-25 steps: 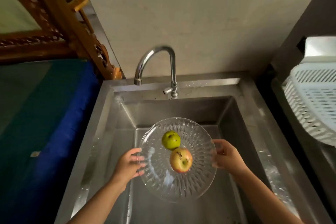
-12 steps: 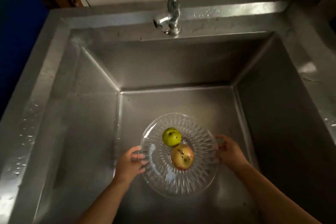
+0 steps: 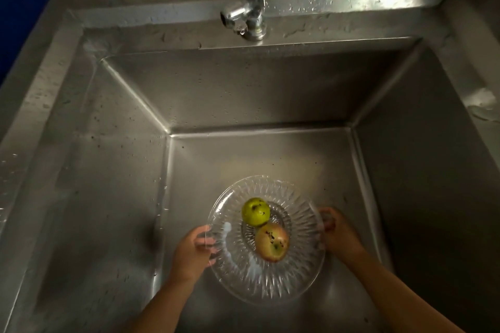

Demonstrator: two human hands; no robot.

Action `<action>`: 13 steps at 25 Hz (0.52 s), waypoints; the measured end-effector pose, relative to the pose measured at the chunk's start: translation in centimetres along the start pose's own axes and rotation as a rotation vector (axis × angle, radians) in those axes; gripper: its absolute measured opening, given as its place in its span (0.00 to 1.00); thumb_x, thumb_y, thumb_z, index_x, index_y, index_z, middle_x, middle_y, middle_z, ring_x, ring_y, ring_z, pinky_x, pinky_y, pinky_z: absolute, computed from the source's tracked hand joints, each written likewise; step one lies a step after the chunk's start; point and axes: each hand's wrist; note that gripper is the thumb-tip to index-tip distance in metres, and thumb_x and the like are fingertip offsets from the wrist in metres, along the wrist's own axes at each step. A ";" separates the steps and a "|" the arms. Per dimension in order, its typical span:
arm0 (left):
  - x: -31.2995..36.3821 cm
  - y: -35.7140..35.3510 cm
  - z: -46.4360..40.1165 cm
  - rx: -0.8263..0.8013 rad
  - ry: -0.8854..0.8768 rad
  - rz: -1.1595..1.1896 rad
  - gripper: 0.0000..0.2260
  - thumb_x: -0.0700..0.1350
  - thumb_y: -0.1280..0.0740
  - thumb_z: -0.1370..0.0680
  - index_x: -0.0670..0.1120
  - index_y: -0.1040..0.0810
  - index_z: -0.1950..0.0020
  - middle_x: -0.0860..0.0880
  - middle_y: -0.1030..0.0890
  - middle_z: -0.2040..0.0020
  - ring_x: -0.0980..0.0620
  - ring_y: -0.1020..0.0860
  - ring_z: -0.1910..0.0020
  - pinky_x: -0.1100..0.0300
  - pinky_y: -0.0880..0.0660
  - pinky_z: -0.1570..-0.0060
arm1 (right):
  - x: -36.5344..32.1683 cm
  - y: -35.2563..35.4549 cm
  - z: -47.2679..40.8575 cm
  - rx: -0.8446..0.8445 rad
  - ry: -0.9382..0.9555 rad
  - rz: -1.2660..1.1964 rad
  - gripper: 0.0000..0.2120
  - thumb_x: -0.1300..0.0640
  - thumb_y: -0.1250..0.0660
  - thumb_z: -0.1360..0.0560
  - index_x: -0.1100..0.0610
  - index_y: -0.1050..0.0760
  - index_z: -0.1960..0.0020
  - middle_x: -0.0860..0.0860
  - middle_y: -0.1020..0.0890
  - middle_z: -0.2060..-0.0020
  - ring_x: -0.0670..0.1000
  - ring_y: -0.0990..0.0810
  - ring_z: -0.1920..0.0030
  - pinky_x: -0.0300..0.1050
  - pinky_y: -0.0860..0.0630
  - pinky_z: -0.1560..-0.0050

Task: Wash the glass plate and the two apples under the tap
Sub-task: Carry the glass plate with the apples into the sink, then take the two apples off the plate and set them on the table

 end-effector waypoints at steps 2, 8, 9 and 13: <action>-0.8 -0.2 -0.4 0.006 0.015 -0.007 0.20 0.26 0.36 0.29 0.41 0.25 0.41 0.42 0.21 0.57 0.46 0.22 0.62 0.56 0.23 0.64 | 0.6 -0.4 -0.5 -0.028 -0.010 0.005 0.17 0.67 0.28 0.36 0.47 0.25 0.56 0.50 0.20 0.66 0.56 0.18 0.60 0.56 0.19 0.53; -0.8 0.1 0.2 0.065 -0.077 -0.130 0.17 0.33 0.29 0.31 0.40 0.23 0.44 0.43 0.20 0.58 0.43 0.20 0.57 0.63 0.25 0.65 | 0.8 -0.4 -0.4 -0.017 -0.004 0.087 0.20 0.62 0.26 0.35 0.53 0.25 0.45 0.54 0.17 0.54 0.54 0.18 0.52 0.44 0.23 0.51; -0.2 0.2 0.5 0.133 -0.152 -0.180 0.18 0.36 0.26 0.32 0.40 0.23 0.44 0.45 0.20 0.57 0.47 0.20 0.57 0.68 0.26 0.65 | 0.4 -0.2 0.1 0.010 0.031 0.074 0.22 0.61 0.25 0.36 0.53 0.26 0.44 0.54 0.18 0.51 0.53 0.19 0.51 0.45 0.22 0.50; 3.0 -1.6 0.8 0.076 -0.338 -0.317 0.28 0.45 0.25 0.33 0.46 0.29 0.35 0.52 0.25 0.49 0.55 0.24 0.52 0.73 0.31 0.61 | 0.2 -1.6 3.5 -0.067 0.320 0.099 0.37 0.55 0.22 0.40 0.51 0.31 0.34 0.49 0.30 0.41 0.49 0.27 0.40 0.46 0.26 0.38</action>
Point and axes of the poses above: each hand's wrist, its own z-axis away from the middle knuckle, its own y-axis out of the back of the hand, x = y × z
